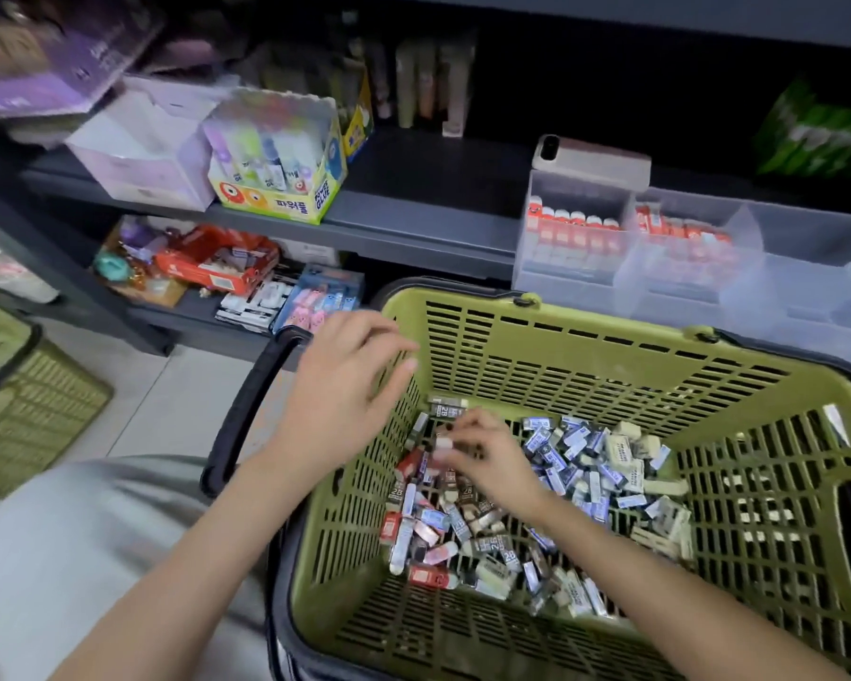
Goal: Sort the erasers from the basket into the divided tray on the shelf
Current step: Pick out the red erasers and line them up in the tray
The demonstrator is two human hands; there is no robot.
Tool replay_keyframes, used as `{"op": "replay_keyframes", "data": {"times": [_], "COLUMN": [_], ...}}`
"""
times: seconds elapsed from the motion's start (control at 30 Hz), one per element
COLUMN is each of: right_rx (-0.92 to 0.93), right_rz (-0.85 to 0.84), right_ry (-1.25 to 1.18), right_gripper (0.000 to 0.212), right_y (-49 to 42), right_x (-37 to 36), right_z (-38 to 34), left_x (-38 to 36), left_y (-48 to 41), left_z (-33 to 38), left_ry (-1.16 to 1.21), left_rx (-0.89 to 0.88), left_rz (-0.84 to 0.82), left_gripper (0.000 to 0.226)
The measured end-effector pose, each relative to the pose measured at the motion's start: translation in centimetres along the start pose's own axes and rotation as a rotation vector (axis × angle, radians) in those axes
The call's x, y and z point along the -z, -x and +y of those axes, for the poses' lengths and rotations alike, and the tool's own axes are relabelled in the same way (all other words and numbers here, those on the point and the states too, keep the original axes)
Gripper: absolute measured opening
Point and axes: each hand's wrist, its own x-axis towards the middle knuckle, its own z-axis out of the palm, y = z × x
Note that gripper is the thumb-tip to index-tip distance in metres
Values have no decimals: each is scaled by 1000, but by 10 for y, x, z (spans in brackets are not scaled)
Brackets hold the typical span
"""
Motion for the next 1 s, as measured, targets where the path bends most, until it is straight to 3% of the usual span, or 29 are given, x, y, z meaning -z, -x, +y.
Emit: {"op": "replay_keyframes", "data": {"times": [0.07, 0.13, 0.27, 0.3, 0.37, 0.43, 0.5, 0.63, 0.77, 0.83, 0.87, 0.93, 1.0], "right_rx": [-110, -102, -115, -139, -120, 3, 131, 171, 175, 130, 61, -98, -154], "right_rz": [-50, -141, -235, -208, -145, -174, -241, -269, -293, -215, -168, -129, -170], "right_ry": [-535, -860, -1142, -1056, -539, 12, 354, 557, 579, 430, 245, -326, -809], "right_gripper": [13, 15, 30, 30, 23, 21, 26, 33, 24, 22, 21, 16, 16], "right_y": [4, 4, -2, -4, -9, -15, -22, -35, -40, -34, -28, -16, -3], "right_x": [15, 28, 36, 32, 15, -10, -32, -50, -40, -27, -19, 0, 20], "right_z": [-21, -37, -46, -41, -30, -16, -2, 14, 15, 8, 0, -18, -34], "left_x": [-5, -12, -15, -14, -10, -7, -4, -4, -7, -8, -10, -14, -17], "left_y": [0, 2, 2, 2, 2, 1, 1, 4, 5, 5, 5, 6, 7], "left_z": [13, 21, 22, 19, 15, 15, 14, 11, 12, 12, 12, 14, 19], "left_ry": [96, 166, 273, 281, 394, 658, 959, 1243, 1170, 1070, 1012, 862, 718], "left_rx": [44, 113, 143, 190, 296, 396, 481, 535, 584, 593, 593, 585, 549], "left_rz": [-243, -432, -291, -249, -191, -142, -91, -52, -75, -138, -174, -239, -322], "left_gripper": [46, 56, 31, 28, 18, 10, 9, 12, 16, 18, 19, 27, 53]}}
